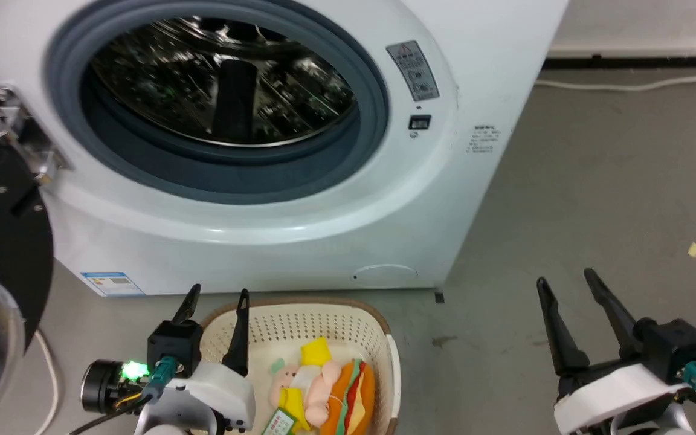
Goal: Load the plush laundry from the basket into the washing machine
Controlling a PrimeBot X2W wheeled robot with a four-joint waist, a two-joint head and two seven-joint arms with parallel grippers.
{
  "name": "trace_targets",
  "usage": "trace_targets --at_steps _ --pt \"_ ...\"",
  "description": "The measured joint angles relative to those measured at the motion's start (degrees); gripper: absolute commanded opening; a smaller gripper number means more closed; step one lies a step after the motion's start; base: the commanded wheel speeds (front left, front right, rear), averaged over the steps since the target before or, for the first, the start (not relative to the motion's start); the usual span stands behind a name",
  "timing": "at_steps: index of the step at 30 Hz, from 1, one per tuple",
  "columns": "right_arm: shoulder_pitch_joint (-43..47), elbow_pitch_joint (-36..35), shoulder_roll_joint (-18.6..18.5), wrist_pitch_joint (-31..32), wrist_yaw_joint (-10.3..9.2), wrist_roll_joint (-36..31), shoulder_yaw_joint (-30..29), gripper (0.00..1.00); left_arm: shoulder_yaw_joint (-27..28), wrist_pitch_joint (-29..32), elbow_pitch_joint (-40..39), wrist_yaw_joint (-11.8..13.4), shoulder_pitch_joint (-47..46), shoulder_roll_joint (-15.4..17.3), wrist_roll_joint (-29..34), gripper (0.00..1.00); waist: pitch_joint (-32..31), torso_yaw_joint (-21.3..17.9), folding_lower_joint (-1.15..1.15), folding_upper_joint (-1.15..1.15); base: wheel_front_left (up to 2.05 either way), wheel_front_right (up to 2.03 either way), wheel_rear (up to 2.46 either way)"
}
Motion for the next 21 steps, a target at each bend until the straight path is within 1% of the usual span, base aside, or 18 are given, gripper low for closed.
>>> trace_targets --at_steps 8,21 --pt "-1.26 -0.51 0.00 -0.81 0.00 2.16 0.31 1.00 -1.12 1.47 5.34 -0.93 -3.52 0.82 -0.08 1.00 4.09 -1.99 0.00 0.00 0.00 0.00 0.00" --pt "-2.90 -1.97 0.00 -2.40 0.00 6.10 1.00 1.00 -2.85 4.91 14.38 -1.87 -10.07 3.63 -1.48 1.00 11.55 -5.39 0.00 0.00 0.00 0.00 0.00"
